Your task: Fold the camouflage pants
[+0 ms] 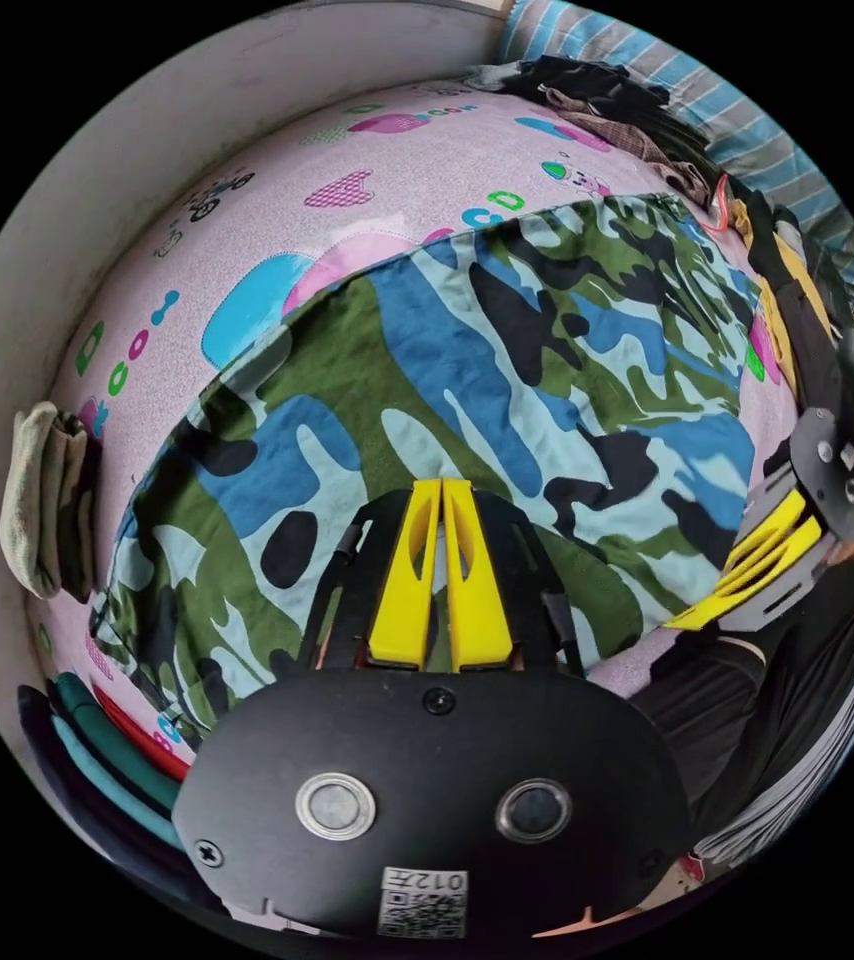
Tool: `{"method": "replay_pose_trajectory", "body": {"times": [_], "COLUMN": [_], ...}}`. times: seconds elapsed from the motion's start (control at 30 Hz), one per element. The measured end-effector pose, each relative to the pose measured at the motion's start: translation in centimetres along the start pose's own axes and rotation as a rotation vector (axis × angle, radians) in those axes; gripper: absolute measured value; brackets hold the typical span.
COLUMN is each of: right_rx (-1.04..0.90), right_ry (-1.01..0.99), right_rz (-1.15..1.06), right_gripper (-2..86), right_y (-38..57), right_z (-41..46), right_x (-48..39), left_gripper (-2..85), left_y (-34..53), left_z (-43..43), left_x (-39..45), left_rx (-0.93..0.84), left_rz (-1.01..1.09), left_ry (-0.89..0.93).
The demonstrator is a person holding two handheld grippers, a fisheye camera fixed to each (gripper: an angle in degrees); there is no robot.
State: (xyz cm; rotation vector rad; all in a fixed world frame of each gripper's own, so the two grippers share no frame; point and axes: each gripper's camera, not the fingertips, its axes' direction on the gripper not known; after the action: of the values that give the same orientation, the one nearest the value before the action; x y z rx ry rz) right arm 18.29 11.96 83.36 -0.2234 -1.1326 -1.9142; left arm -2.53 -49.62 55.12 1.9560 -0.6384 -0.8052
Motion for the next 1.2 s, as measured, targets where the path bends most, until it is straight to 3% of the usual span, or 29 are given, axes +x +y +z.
{"method": "replay_pose_trajectory", "body": {"times": [0.07,0.33,0.5,0.57,0.7,0.77,0.87,1.0,1.1,1.2], "right_rx": [0.017,0.101,0.132,0.159,0.175,0.090,0.144,0.192,0.167,0.152], "right_ry": [0.199,0.190,0.099,-0.063,-0.066,-0.072,0.079,0.115,0.107,0.237], "right_rz": [-0.054,0.049,0.043,0.004,0.039,0.012,0.018,0.056,-0.034,-0.124], "right_gripper": [-0.4,9.3,3.2,0.0,-0.7,-0.6,0.5,10.6,11.7,10.5], "right_y": [0.5,0.8,-0.2,-0.5,-0.6,-0.2,1.1,0.8,-0.3,-0.9], "right_z": [0.8,0.0,1.1,1.6,1.5,2.1,1.4,1.1,2.1,3.5], "right_x": [-1.7,0.2,0.6,-0.3,-0.2,0.0,-0.5,-0.1,-1.2,-3.1], "left_gripper": [0.3,0.2,0.0,0.0,0.0,0.0,0.0,0.0,0.0,0.1], "left_y": [0.5,2.1,2.6,2.6,2.9,3.3,3.9,5.0,5.6,6.2], "left_z": [-0.1,-0.4,-0.6,-0.6,-0.8,-0.8,-1.0,-1.1,-1.3,-1.4], "left_x": [0.0,0.1,0.2,0.2,-0.1,-0.3,-0.7,-1.4,-1.8,-2.3], "left_rx": [0.012,0.036,0.023,0.005,-0.015,-0.014,-0.007,0.006,0.003,-0.003], "left_rz": [0.001,-0.001,0.034,0.049,0.054,0.052,0.044,0.027,0.024,0.029], "left_ry": [0.000,-0.004,-0.023,-0.025,-0.018,-0.017,-0.010,0.006,0.011,0.015]}}
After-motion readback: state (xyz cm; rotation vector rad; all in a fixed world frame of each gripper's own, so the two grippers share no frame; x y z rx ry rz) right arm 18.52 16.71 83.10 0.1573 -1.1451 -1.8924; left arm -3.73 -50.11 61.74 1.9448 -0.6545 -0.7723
